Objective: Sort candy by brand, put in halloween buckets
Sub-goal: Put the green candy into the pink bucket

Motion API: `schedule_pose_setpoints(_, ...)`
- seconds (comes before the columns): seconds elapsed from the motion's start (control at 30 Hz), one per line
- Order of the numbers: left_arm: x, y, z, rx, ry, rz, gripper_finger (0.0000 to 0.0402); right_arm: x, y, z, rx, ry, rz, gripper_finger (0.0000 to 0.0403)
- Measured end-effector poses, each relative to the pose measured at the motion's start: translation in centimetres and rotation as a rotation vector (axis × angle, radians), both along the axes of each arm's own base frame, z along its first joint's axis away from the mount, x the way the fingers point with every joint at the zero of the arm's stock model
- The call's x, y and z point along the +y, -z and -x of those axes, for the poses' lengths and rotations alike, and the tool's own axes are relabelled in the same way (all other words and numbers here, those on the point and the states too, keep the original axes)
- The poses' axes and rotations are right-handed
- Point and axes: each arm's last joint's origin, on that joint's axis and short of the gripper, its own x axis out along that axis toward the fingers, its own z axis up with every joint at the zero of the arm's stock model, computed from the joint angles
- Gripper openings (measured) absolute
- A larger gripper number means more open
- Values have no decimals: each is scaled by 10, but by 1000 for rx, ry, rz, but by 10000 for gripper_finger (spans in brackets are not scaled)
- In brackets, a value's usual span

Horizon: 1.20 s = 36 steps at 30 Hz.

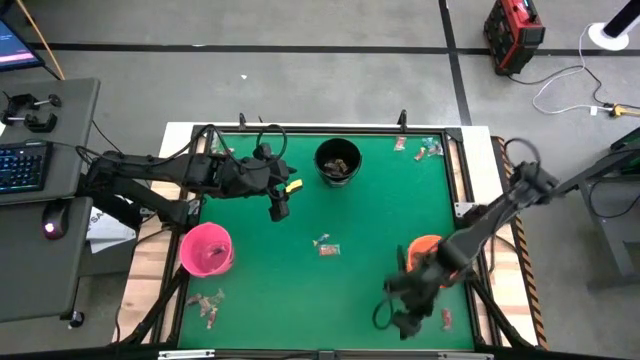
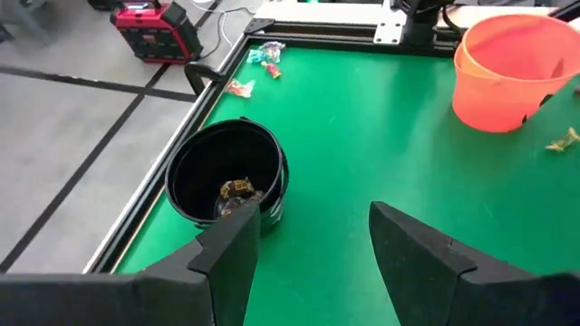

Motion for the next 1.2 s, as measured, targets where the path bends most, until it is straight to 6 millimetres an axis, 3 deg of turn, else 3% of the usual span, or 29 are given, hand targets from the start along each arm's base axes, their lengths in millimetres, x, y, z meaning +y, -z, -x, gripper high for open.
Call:
schedule_pose_setpoints(0.3,0,0,0,24,30,-37,199,44,63,0,451,179,61,226)
schedule_pose_setpoints(0.53,0,0,0,42,59,-77,199,49,102,2,560,359,260,226)
schedule_pose_setpoints(0.83,0,0,0,35,59,-77,199,36,111,6,593,623,450,226)
schedule_pose_setpoints(1.2,0,0,0,35,59,-77,199,29,113,10,627,635,516,225)
